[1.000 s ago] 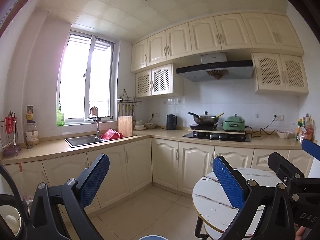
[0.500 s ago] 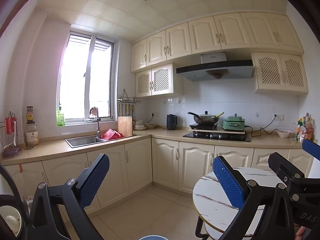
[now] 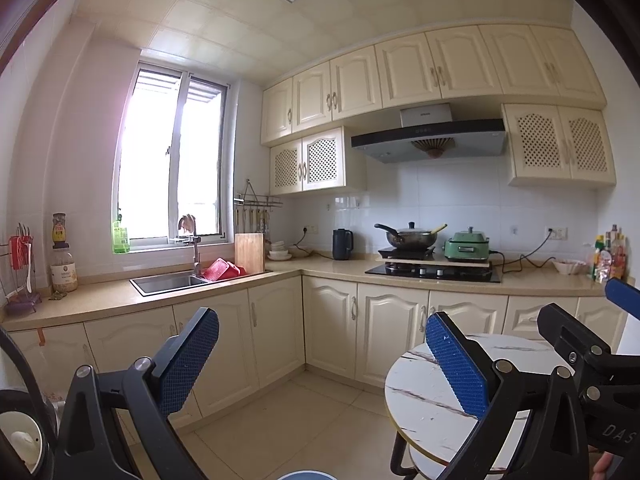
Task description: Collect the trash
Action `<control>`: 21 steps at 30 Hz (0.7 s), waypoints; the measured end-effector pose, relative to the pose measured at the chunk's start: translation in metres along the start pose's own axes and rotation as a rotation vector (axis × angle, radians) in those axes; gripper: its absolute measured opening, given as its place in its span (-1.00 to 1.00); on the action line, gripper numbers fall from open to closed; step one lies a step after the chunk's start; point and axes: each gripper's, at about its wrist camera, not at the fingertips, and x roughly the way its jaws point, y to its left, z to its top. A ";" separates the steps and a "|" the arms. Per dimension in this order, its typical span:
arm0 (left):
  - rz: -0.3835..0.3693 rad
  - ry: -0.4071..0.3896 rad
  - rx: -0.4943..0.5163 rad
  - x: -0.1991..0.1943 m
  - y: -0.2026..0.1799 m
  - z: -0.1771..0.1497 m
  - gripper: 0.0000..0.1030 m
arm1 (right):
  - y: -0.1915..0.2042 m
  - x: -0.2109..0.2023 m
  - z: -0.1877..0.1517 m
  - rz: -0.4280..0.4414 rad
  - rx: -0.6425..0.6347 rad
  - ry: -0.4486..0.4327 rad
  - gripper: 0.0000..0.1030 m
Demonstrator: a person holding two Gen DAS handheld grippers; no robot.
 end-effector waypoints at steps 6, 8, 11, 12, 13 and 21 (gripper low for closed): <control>-0.002 0.001 0.000 0.003 0.003 0.002 0.99 | -0.001 0.000 0.000 0.001 0.001 0.000 1.00; 0.000 0.001 0.001 0.004 0.002 0.005 0.99 | -0.001 0.000 0.000 0.001 0.000 0.001 1.00; -0.003 0.002 0.002 0.007 0.004 0.006 0.99 | 0.000 0.000 -0.001 0.001 0.001 0.005 1.00; -0.003 0.002 0.002 0.007 0.004 0.007 0.99 | 0.000 0.000 -0.001 -0.001 0.002 0.005 1.00; -0.002 0.003 0.002 0.007 0.004 0.008 0.99 | 0.000 0.000 -0.001 0.000 0.002 0.005 1.00; -0.005 0.003 0.002 0.009 0.005 0.008 0.99 | 0.001 0.001 -0.001 -0.003 0.005 0.010 1.00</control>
